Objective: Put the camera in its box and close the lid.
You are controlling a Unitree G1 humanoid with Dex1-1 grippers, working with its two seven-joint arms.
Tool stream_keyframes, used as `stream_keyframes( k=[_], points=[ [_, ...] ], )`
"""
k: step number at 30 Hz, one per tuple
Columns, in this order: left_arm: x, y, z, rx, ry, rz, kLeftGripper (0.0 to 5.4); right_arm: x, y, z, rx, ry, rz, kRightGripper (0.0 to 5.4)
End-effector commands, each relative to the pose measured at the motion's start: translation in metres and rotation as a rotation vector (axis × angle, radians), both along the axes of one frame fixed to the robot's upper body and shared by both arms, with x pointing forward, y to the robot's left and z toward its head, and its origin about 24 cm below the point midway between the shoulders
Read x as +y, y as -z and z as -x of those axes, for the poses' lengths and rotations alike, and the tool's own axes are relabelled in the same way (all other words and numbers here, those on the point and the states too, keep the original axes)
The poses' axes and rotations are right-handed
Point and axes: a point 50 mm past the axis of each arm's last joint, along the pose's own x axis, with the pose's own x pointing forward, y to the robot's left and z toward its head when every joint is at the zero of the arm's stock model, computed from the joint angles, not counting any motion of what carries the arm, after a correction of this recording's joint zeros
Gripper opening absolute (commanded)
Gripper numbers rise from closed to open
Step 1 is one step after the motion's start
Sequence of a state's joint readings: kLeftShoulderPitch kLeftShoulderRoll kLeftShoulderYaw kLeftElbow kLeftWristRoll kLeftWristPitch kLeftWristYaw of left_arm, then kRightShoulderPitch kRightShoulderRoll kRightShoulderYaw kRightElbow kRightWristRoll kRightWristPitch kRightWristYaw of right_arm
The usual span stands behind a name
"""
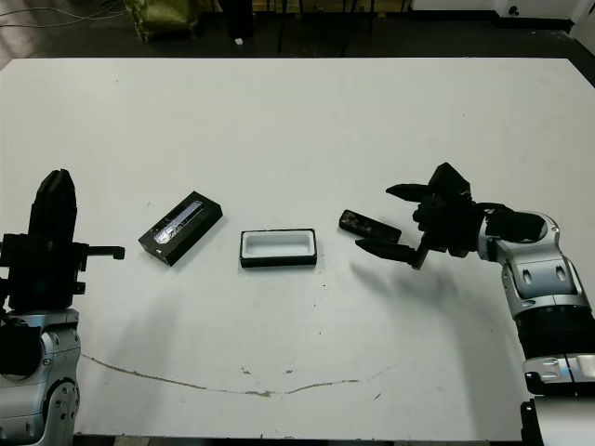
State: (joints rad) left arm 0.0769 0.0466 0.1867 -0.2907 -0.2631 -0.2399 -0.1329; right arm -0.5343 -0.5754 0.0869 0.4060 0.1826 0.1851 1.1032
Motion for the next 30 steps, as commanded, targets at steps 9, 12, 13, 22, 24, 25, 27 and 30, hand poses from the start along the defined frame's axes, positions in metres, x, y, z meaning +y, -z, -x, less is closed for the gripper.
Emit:
stream_keyframes(
  k=[9,12,13,22,24,25,27,30],
  points=[
    [0.002,0.006,0.001,0.037,-0.005,0.003,0.00,-0.008,0.020,0.003,0.036,0.035,-0.022,4.07],
    [0.002,0.006,0.001,0.033,-0.001,0.000,0.00,-0.012,0.024,0.004,0.042,0.040,-0.032,3.88],
    [0.002,0.006,0.001,0.032,0.001,0.001,0.00,-0.013,0.026,0.004,0.050,0.044,-0.036,3.72],
    [0.003,0.006,0.000,0.033,-0.002,-0.003,0.00,-0.012,0.039,0.008,0.100,0.058,-0.010,2.16],
    [0.003,0.006,0.000,0.037,-0.005,0.000,0.00,-0.011,0.042,0.009,0.116,0.054,-0.001,2.12],
    [0.003,0.006,0.001,0.036,-0.009,-0.004,0.00,-0.010,0.042,0.009,0.116,0.052,0.011,1.97],
    [0.003,0.006,0.001,0.032,-0.010,-0.008,0.00,-0.009,0.043,0.009,0.114,0.054,0.043,1.75],
    [0.003,0.006,0.000,0.032,-0.001,0.007,0.00,-0.008,0.047,0.011,0.155,0.079,0.030,1.08]
  ],
)
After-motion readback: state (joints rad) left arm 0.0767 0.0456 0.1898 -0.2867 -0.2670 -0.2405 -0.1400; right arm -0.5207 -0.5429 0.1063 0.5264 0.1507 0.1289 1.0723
